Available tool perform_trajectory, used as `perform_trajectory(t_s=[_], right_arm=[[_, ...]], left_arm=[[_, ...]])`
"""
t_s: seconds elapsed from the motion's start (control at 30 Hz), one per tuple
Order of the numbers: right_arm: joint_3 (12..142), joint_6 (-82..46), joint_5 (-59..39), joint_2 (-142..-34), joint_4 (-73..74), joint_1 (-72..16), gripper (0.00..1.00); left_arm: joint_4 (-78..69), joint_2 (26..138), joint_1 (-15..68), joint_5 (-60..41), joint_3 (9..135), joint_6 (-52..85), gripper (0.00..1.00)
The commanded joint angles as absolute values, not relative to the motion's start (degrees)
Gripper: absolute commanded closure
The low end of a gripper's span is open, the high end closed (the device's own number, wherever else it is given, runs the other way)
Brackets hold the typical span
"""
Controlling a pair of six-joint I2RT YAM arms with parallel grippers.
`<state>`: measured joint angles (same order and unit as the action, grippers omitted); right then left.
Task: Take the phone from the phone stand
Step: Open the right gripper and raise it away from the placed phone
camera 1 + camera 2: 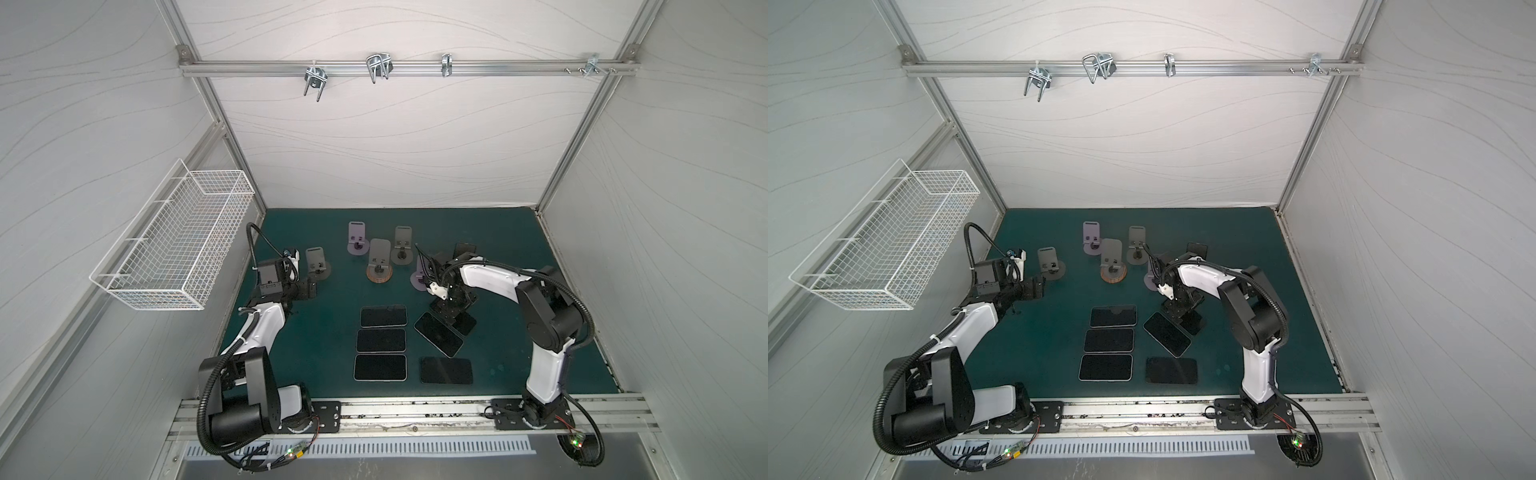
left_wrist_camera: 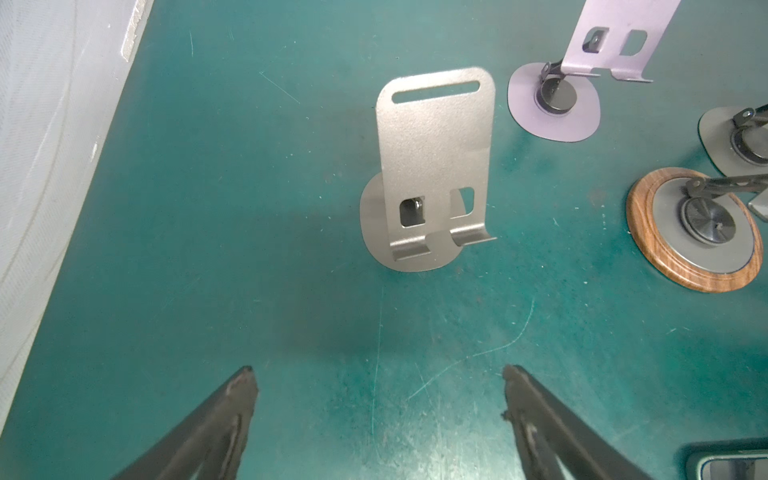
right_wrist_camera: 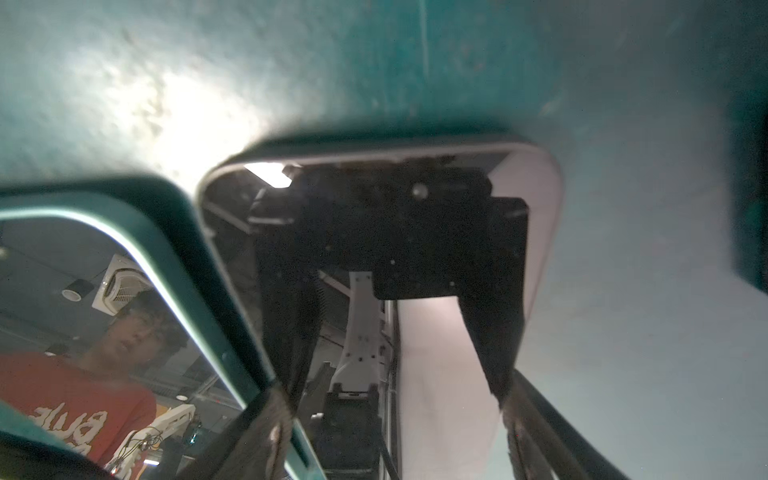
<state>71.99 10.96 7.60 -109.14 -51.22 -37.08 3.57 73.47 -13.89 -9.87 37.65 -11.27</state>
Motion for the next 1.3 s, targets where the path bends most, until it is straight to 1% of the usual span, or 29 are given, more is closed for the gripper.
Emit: perform_trajectory(t_s=[0.0,0.4,0.67,0.83,0.93,1.0,1.07,1.17,1.27], right_arm=[[70.7,11.69,8.18,-111.55,-52.04,-37.1,0.2],[71.95,11.58,9.04,-107.2,-51.57,-37.96,0.19],[75.06,11.95,7.91,-97.84,-52.34,-40.04,0.17],[75.77,12.75,9.75,-89.58,-50.65,-42.02,0.16],[72.78,13.35,9.09,-80.77,-43.1,-43.1,0.13],[68.36,13.08,8.67,-73.74,-35.1,-43.05,0.1],[63.1,12.62,10.68,-66.95,-26.2,-42.7,0.06],[54.75,9.93,12.57,-57.39,-14.08,-39.57,0.03],[46.24,4.14,10.73,-48.5,-4.31,-33.09,0.02]], left_arm=[[2.63,72.58,-14.13,-10.32,38.67,-11.0,0.06],[2.55,72.51,-14.06,-10.43,38.67,-10.99,0.06],[2.64,72.51,-14.08,-10.36,38.67,-10.99,0.06],[2.64,72.55,-14.07,-10.39,38.59,-10.99,0.06],[2.64,72.51,-14.07,-10.3,38.67,-10.99,0.06],[2.42,72.52,-14.02,-10.2,38.67,-10.91,0.06],[2.63,72.65,-14.11,-9.76,38.71,-10.73,0.06],[2.48,72.64,-14.08,-9.52,38.69,-10.59,0.06],[2.38,72.46,-14.1,-9.37,38.58,-10.55,0.06]])
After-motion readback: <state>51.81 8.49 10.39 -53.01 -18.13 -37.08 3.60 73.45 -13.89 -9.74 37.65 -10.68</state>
